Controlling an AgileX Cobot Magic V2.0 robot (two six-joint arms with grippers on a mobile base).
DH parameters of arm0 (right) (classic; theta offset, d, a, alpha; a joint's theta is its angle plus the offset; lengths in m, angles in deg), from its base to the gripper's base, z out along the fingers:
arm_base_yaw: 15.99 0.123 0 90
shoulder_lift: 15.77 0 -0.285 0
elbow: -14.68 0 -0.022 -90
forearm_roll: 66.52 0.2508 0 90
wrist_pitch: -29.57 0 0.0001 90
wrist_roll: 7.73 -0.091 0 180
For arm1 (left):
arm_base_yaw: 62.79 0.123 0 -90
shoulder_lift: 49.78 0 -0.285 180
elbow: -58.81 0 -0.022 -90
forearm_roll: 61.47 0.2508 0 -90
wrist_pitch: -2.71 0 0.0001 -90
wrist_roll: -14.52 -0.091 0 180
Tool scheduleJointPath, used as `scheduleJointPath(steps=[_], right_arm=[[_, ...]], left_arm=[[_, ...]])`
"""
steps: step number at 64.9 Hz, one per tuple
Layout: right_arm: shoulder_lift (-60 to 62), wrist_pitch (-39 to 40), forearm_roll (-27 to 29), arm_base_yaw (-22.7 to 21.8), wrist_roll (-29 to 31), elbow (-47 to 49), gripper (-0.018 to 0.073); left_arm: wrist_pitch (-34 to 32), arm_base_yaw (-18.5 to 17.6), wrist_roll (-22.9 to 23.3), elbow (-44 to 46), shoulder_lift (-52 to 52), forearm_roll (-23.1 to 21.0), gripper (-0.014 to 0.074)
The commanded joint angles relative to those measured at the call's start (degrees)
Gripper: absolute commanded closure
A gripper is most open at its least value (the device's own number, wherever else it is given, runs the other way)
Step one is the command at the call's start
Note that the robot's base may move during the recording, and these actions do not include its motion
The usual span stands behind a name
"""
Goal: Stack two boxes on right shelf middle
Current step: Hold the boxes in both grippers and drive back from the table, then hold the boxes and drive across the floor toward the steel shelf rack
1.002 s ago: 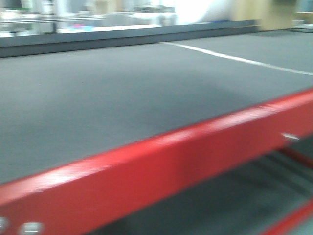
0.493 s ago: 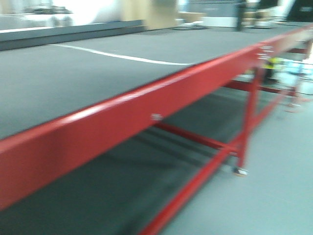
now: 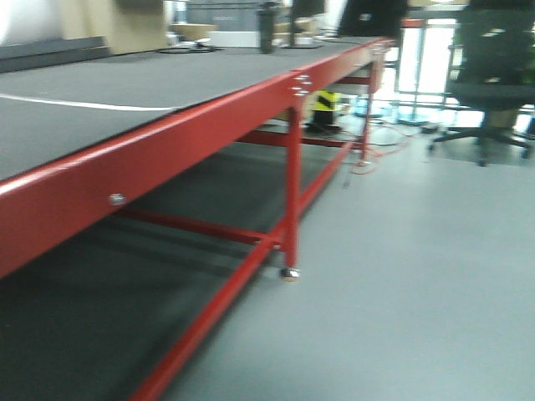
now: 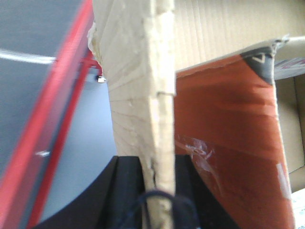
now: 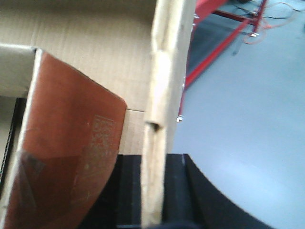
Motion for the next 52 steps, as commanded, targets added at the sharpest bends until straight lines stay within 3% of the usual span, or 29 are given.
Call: scheduleJointPath(steps=[1,52], right_arm=[[0.61,3.63,-2.33,-0.51,0.97,0.60,0.0713],[0.61,3.63,-2.33,-0.51,0.97,0.60,0.0713]], left_arm=[[-1.66,0.21,0.08,0.95,-0.63,0.54,0.0708],[-1.66,0.21,0.08,0.95,-0.63,0.54,0.0708]])
